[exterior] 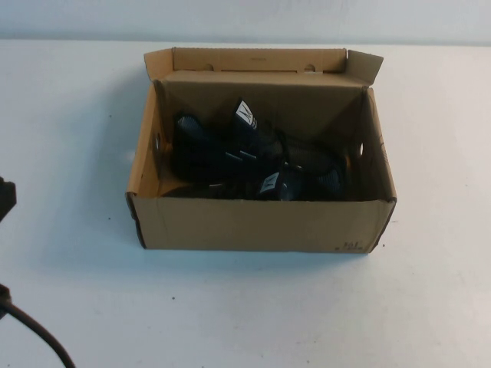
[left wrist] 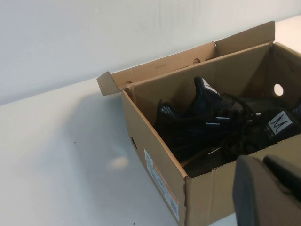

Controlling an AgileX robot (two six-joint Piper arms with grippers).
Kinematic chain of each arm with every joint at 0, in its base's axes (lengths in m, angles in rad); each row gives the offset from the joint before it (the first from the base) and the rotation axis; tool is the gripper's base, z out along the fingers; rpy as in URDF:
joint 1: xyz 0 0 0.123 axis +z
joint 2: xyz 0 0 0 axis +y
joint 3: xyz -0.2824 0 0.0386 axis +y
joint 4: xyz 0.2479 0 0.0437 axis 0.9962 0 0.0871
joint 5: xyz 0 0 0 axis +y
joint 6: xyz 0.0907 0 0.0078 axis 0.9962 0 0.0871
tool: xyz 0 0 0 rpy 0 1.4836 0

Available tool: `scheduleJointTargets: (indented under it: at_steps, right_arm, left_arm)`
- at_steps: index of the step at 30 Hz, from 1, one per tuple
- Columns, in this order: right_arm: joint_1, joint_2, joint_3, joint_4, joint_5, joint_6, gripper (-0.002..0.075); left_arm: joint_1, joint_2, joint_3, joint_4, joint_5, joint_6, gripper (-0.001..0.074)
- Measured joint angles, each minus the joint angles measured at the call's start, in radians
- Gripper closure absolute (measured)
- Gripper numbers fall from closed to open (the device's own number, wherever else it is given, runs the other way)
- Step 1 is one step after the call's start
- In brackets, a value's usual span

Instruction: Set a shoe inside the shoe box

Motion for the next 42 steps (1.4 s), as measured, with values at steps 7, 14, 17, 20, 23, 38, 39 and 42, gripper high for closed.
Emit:
scheduleJointTargets:
  at_steps: [7,14,17,20,23,38,39,42]
  right_arm:
    - [0.000,0.000,0.000,0.000,0.006,0.000,0.0742]
    - [0.000,0.000,0.000,0.000,0.006,0.000,0.0742]
    - [0.000,0.000,0.000,0.000,0.006,0.000,0.0742]
    - [0.000,0.000,0.000,0.000,0.006,0.000,0.0742]
    - [0.000,0.000,0.000,0.000,0.006,0.000,0.0742]
    - [0.000,0.000,0.000,0.004,0.008,0.000,0.0742]
    - [0.000,0.000,0.000,0.004,0.008,0.000,0.0742]
    - [0.000,0.000,0.000,0.004,0.008,0.000,0.0742]
  left_arm:
    - [0.000,0.000,0.000,0.000,0.000,0.000,0.0736]
    - [0.000,0.000,0.002,0.000,-0.003,0.000,0.0736]
    - [0.000,-0.025,0.025,0.004,-0.018,0.000,0.0736]
    - [0.000,-0.107,0.087,0.059,-0.077,-0.008,0.0736]
    - [0.000,-0.216,0.180,0.121,-0.199,-0.055,0.0736]
    - [0.103,-0.542,0.629,0.348,-0.253,-0.539,0.0736]
    - [0.099,-0.543,0.630,0.353,-0.227,-0.539,0.0736]
    - [0.086,-0.543,0.632,0.371,-0.141,-0.539,0.0736]
